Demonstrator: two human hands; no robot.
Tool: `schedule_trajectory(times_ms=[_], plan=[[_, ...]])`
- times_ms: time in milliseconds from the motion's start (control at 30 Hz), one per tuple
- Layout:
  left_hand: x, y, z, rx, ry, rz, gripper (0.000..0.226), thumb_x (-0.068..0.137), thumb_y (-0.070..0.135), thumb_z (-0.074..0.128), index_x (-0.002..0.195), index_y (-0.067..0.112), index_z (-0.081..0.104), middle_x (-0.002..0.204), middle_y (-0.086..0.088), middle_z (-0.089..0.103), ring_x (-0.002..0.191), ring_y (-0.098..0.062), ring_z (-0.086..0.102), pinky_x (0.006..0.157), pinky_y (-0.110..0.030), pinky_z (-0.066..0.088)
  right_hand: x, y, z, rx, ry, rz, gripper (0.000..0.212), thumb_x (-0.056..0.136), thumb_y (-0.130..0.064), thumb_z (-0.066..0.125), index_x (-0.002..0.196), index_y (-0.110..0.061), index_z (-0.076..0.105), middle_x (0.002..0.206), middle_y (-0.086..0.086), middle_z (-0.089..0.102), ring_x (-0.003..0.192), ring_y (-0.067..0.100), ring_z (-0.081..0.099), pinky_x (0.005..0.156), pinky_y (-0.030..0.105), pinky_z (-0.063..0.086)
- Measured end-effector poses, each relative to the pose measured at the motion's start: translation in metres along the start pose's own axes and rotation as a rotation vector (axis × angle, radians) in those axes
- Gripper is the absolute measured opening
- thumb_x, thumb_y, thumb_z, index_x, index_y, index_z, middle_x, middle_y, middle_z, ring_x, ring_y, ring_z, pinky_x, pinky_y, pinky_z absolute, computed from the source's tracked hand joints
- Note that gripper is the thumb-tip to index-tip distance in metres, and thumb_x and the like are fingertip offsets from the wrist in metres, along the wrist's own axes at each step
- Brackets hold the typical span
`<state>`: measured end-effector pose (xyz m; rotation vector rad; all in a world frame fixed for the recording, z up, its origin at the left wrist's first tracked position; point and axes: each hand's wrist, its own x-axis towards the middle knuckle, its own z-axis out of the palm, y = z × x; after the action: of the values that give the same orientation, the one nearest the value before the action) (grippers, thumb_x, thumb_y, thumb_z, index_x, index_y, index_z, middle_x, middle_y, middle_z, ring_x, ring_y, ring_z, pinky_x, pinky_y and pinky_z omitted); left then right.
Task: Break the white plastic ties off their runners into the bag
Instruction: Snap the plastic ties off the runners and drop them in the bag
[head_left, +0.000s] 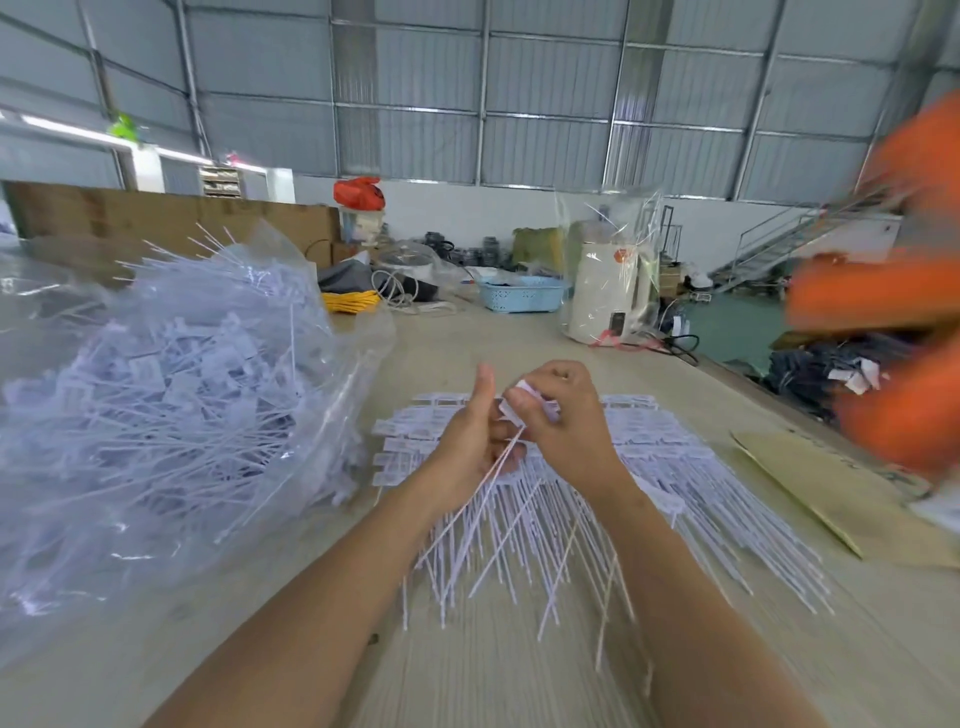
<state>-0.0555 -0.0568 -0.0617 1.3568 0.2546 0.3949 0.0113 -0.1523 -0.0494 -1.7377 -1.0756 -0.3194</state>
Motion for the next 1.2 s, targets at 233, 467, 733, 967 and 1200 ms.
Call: schedule_trajectory(times_ms=[233,467,733,967,1200], plan=[[-0.002,-0.002,0.003,0.03,0.134,0.203,0.033,0.098,0.023,0.05,0.073,0.007,0.066,0.058,-0.005,0.063,0.045,-0.015,0.048,0.041,-0.019,0.038,-0.005,0.002,-0.008,0.181,-0.297,0.061,0.049,0.091,-0.007,0.057,0.137,-0.017,0.046,0.131,0.007,0.036,0.114,0.005,0.047,0.094,0.009,0.039],[-0.001,0.001,-0.005,0.066,0.194,0.238,0.028,0.099,0.025,0.047,0.086,0.004,0.06,0.055,-0.005,0.054,0.038,-0.009,0.043,0.038,-0.018,0.033,-0.001,0.009,-0.01,0.107,-0.311,0.24,0.026,0.096,-0.021,0.052,0.093,0.001,0.066,0.078,0.008,0.066,0.053,0.017,0.056,0.06,0.027,0.049],[0.001,-0.003,-0.004,0.224,0.304,0.172,0.026,0.095,0.02,0.056,0.074,0.006,0.058,0.054,-0.003,0.051,0.033,-0.005,0.039,0.036,-0.015,0.03,-0.002,0.014,0.003,-0.339,-0.254,0.024,0.035,0.094,-0.028,0.054,0.075,-0.001,0.065,0.069,0.012,0.062,0.066,0.026,0.055,0.06,0.033,0.04],[0.016,-0.011,-0.029,0.383,0.607,0.062,0.028,0.094,0.025,0.057,0.088,-0.002,0.062,0.082,-0.026,0.063,0.071,-0.031,0.066,0.062,-0.036,0.051,-0.003,0.002,-0.004,-0.365,0.029,-0.176,0.035,0.092,-0.029,0.056,0.066,-0.006,0.054,0.058,0.004,0.055,0.055,0.027,0.049,0.05,0.031,0.037],[-0.022,0.032,0.011,0.337,0.345,0.338,0.026,0.098,0.027,0.05,0.076,0.012,0.056,0.059,-0.001,0.052,0.04,-0.007,0.045,0.043,-0.018,0.037,-0.003,0.018,-0.008,-0.324,0.039,0.005,0.04,0.094,-0.03,0.053,0.06,-0.016,0.04,0.049,-0.004,0.034,0.055,0.026,0.038,0.05,0.031,0.025]])
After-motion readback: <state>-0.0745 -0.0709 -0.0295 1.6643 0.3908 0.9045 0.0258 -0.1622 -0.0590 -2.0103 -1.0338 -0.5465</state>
